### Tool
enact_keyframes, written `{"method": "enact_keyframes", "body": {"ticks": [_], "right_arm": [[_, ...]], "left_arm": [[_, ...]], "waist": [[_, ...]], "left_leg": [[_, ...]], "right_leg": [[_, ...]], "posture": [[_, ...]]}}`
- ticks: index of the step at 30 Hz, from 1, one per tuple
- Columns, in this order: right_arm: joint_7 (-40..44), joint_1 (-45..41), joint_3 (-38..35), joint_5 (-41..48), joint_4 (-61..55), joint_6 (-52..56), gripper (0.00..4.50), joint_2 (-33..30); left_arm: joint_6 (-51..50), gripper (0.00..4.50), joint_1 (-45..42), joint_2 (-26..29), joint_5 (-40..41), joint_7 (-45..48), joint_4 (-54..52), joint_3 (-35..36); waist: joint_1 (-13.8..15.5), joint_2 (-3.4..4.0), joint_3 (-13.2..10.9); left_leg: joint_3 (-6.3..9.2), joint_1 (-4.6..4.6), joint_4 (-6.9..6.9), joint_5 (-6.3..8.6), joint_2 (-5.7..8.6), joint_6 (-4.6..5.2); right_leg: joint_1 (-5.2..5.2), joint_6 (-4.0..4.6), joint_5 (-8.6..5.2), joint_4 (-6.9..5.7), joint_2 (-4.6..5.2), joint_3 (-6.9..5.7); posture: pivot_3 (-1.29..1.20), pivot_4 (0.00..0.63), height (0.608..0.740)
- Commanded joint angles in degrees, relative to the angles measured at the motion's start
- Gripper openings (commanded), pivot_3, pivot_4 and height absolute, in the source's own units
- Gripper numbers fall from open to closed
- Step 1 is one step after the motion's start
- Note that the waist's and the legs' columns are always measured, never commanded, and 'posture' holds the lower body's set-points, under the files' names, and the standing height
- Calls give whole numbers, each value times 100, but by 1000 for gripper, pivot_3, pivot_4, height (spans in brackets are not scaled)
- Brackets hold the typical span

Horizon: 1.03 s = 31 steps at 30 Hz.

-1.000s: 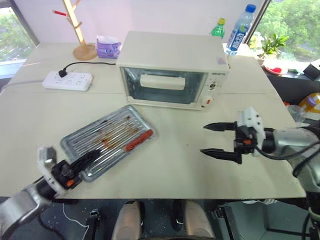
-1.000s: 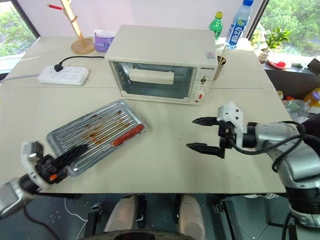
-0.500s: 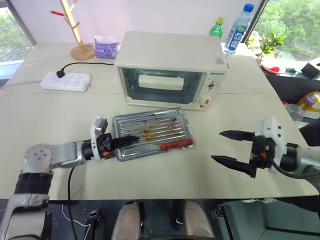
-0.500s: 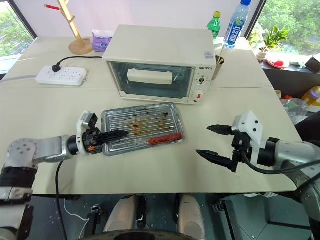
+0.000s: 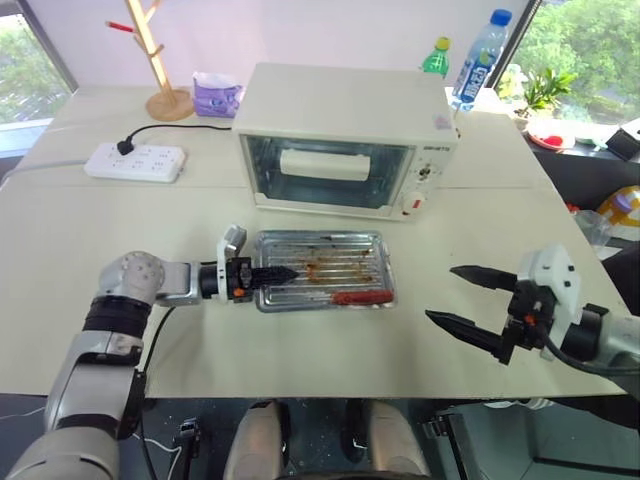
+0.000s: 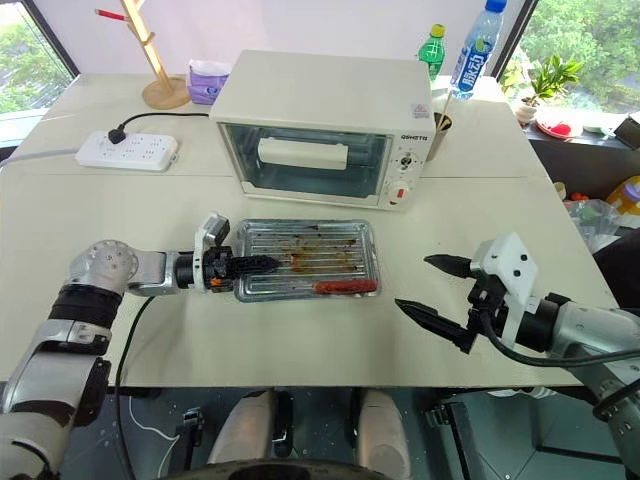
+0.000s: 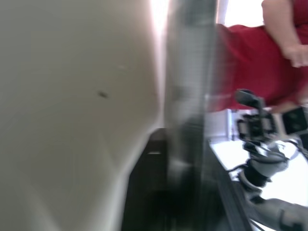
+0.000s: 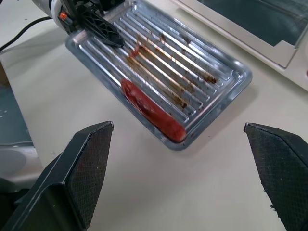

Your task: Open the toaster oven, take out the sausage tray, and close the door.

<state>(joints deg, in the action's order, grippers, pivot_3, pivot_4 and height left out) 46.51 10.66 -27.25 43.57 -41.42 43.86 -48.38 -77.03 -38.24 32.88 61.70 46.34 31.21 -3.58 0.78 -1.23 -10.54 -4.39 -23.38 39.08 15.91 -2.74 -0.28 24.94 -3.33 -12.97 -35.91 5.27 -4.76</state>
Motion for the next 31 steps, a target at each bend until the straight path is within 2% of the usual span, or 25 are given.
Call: {"method": "enact_keyframes", "body": {"ticks": [1,5,9,14,16,18,24,29,31], "right_arm": [[-57,-109,56,53,-62,-137,4500,6],[-24,-278,215,1,118,-203,4500,-46],[95,-466,361,-72,349,-275,4500,-135],[457,-674,533,-150,682,-410,4500,-348],[641,-831,565,-128,880,-432,4500,-465],[885,-1172,593,-42,1213,-398,4500,-627],[1621,-1982,873,-78,1990,-453,4500,-1053],[1965,-2567,1184,-312,2514,-662,4500,-1116],[1991,-2822,1324,-395,2720,-697,4500,-1061]], "left_arm": [[-6,2415,-20,131,-377,283,-37,152],[-39,4462,217,430,-612,392,-289,353],[388,4462,770,1096,-988,646,-1073,362],[2785,4462,1979,2285,-2417,1273,-2220,165],[3573,4462,2269,2674,-2741,1530,-2423,444],[3939,4462,2296,3097,-2685,1893,-2601,990],[3889,4462,2225,3902,-2156,3042,-3202,1979],[4071,4462,2007,4179,-2322,3258,-3463,2176],[4258,4462,2185,4190,-2454,3361,-3583,2251]], "waist": [[-16,-1,-1],[-15,0,0],[-61,0,0],[-147,14,8],[-160,17,8],[-152,19,3],[-15,25,-17],[-4,35,-29],[-6,35,-30]], "left_leg": [[1,0,-1,0,-2,1],[3,2,-1,0,-7,1],[4,7,-4,1,-13,1],[3,10,-17,1,-22,0],[1,12,-21,1,-25,0],[0,6,-21,1,-30,-1],[-8,-14,-26,2,-19,-1],[-21,-24,-25,11,1,16],[-27,-27,-20,10,2,17]], "right_leg": [[3,0,0,0,-1,0],[4,0,0,-3,-5,0],[6,0,0,-8,-8,2],[16,7,-3,-12,-11,6],[20,20,-8,-13,-11,7],[32,22,-8,-15,-12,7],[48,19,-9,-5,17,2],[39,11,-7,18,32,2],[40,3,-2,17,29,2]], "posture": [[0,150,722],[0,150,722],[0,150,722],[0,150,722],[0,150,722],[0,150,722],[0,150,722],[0,150,722],[0,150,722]]}}
